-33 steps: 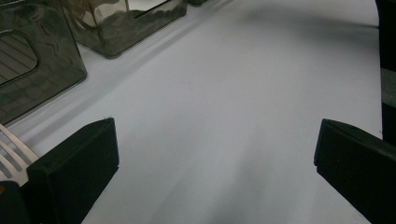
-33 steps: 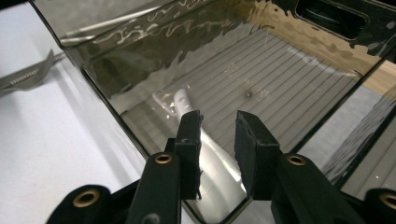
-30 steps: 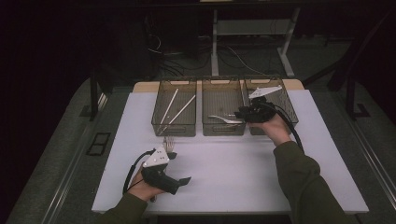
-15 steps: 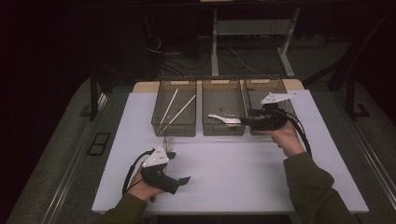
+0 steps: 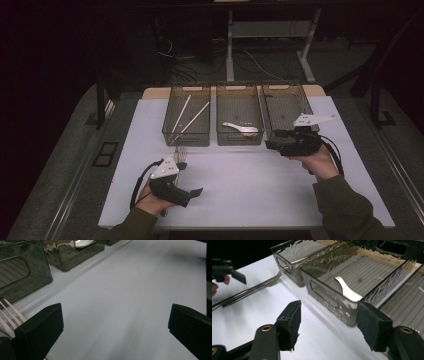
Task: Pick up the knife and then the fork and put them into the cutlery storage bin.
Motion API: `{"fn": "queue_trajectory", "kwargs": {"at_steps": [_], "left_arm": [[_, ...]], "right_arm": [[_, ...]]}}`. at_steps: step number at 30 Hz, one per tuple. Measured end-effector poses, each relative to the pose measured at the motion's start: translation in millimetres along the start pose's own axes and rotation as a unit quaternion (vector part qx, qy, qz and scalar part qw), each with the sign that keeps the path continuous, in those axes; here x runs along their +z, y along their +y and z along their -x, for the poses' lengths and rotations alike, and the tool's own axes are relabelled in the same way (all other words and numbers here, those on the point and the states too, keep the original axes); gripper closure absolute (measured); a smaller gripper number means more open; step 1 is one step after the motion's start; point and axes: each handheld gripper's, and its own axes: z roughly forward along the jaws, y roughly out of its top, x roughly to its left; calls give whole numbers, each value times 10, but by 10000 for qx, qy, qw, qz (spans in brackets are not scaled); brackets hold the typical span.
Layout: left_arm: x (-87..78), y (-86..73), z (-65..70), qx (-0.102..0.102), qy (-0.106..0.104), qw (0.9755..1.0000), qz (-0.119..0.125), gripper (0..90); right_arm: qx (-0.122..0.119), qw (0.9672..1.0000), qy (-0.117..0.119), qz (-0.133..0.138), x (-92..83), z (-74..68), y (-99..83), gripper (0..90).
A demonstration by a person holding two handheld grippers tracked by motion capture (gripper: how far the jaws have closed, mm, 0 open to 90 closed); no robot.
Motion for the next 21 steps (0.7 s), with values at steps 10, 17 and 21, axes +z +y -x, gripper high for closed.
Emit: {"fn": "queue_trajectory", "kwargs": {"at_steps": [10,17,21], "left_arm": [[-14,3,-4,-95,157,9998,-17,0],[-82,1,-27,-134,378,9992,-54,0],[-137,-9,-67,-193,511,9985,-59,8]], "right_arm": [[149,9998,-100,85,-235,-44,-329,315],[202,9995,-184,139,-376,-162,-635,281],[231,9995,-172,134,-424,-232,-810,268]]}}
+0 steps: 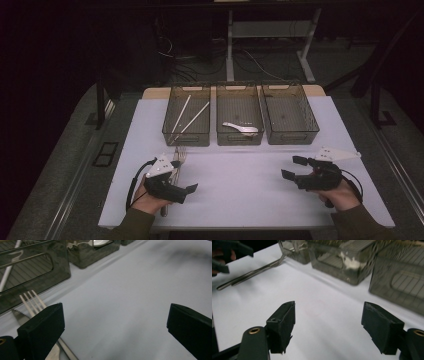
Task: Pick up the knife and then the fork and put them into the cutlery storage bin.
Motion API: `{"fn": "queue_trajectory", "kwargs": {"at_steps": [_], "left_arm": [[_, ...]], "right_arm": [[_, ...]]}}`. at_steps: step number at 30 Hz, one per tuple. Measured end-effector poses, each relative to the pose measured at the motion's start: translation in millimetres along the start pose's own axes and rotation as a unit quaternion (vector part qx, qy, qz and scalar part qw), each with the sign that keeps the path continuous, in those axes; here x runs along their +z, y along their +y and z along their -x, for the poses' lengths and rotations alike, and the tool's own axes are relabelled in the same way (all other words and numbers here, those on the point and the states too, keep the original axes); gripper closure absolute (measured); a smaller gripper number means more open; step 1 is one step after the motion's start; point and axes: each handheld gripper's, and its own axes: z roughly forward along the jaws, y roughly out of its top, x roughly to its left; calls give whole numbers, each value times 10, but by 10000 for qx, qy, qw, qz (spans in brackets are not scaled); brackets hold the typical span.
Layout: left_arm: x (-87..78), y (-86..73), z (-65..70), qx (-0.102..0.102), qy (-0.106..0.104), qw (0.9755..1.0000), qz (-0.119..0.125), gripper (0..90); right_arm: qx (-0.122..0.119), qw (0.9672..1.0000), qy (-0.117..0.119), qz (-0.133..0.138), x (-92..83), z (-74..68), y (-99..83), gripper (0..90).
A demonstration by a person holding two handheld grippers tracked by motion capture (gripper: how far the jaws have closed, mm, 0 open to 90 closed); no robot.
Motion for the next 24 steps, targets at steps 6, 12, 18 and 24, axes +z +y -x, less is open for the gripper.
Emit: {"fn": "queue_trajectory", "kwargs": {"at_steps": [6,12,18,24], "left_arm": [[-85,-15,-109,-58,350,9994,31,152],[-109,13,-346,-217,841,9962,9,428],[-33,83,-610,-563,1337,9894,-78,764],[156,121,-780,-563,1346,9884,-411,887]], "right_arm": [[21,10000,-23,-51,-93,-78,-173,264],[127,9999,-7,26,-214,-110,-275,264],[172,9998,-69,48,-238,-100,-297,264],[96,9999,-90,-11,-222,-104,-298,264]]}}
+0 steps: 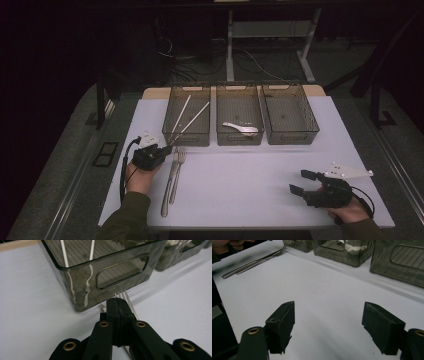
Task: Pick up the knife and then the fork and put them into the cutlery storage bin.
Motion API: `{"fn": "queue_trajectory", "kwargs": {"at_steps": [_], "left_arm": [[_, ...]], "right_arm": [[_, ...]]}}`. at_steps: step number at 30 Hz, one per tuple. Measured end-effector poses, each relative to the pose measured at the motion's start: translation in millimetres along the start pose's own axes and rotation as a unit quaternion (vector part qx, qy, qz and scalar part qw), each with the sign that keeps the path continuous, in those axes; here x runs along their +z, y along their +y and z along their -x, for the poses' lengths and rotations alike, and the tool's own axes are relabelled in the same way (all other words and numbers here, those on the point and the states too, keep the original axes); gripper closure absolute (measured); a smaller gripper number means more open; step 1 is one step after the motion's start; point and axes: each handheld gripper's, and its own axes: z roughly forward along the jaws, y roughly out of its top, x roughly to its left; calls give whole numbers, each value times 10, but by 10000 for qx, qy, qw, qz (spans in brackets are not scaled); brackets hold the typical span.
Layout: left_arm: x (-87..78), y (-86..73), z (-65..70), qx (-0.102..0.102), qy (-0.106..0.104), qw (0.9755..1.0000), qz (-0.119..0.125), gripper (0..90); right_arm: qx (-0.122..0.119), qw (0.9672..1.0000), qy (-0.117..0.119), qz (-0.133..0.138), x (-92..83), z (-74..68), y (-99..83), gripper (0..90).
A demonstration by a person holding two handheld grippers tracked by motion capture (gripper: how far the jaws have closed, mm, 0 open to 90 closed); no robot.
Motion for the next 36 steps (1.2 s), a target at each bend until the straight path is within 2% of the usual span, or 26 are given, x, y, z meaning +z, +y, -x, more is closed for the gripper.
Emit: {"fn": "queue_trajectory", "kwargs": {"at_steps": [6,12,15,23,25,30,35,36], "left_arm": [[179,37,17,148,133,9994,-275,886],[300,49,20,185,260,9985,-452,886],[326,51,7,166,274,9984,-463,887],[420,94,74,259,193,9980,-546,887],[431,102,95,333,171,9976,-581,887],[449,109,128,382,111,9975,-580,887],[483,119,162,433,-37,9971,-625,887],[484,124,169,508,-69,9963,-683,887]], "right_arm": [[-23,10000,-2,-27,5,-2,-1,264],[-122,9999,-22,-109,34,-5,2,264],[-176,9998,-39,-122,51,4,4,264],[-260,9995,-41,-166,97,14,16,261],[-337,9993,-58,-131,124,46,21,261],[-314,9993,-125,-133,208,117,49,258],[-294,9994,-136,-142,251,142,62,256],[-330,9992,-161,-148,257,147,64,256]]}}
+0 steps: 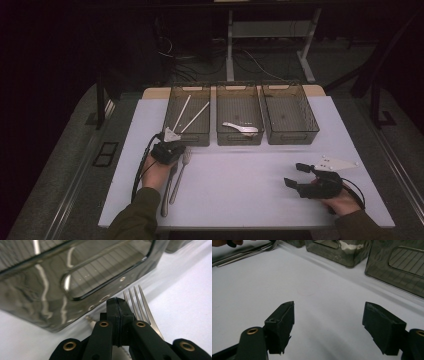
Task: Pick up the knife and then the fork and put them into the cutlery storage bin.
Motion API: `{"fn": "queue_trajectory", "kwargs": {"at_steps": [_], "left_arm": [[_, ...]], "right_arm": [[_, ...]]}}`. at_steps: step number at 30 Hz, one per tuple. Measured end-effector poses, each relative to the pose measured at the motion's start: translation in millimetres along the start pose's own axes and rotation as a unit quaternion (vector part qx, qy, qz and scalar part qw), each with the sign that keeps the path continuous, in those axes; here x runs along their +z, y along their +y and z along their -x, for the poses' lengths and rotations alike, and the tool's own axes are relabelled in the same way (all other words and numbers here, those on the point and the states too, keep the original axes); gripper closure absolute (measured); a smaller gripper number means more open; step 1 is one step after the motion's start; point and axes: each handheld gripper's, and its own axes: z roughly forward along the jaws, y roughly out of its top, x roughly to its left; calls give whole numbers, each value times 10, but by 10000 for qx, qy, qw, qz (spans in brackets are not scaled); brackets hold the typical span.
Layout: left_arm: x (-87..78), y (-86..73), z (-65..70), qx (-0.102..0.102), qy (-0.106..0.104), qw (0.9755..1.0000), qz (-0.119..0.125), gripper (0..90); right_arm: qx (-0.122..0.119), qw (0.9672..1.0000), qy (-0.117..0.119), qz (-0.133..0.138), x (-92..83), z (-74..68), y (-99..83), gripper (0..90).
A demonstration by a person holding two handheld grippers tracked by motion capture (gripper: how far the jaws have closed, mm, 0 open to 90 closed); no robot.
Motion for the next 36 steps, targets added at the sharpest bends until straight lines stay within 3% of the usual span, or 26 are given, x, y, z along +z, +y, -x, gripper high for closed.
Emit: {"fn": "queue_trajectory", "kwargs": {"at_steps": [10,18,25,30,34,36], "left_arm": [[52,92,171,260,-335,9990,-128,887],[121,195,409,558,-696,9959,-176,887],[149,238,589,752,-1046,9915,-167,888],[173,258,724,924,-1389,9859,-113,887],[176,269,801,1013,-1574,9823,-111,887],[178,269,812,1050,-1566,9820,-124,887]], "right_arm": [[-34,10000,-15,38,-11,-21,6,256],[-32,10000,-3,32,-15,-34,8,256],[-35,10000,0,47,-21,-35,9,256],[-39,10000,-10,50,-22,-36,8,256],[-49,10000,-10,45,-21,-35,8,256],[-49,10000,-17,50,-22,-39,8,256]]}}
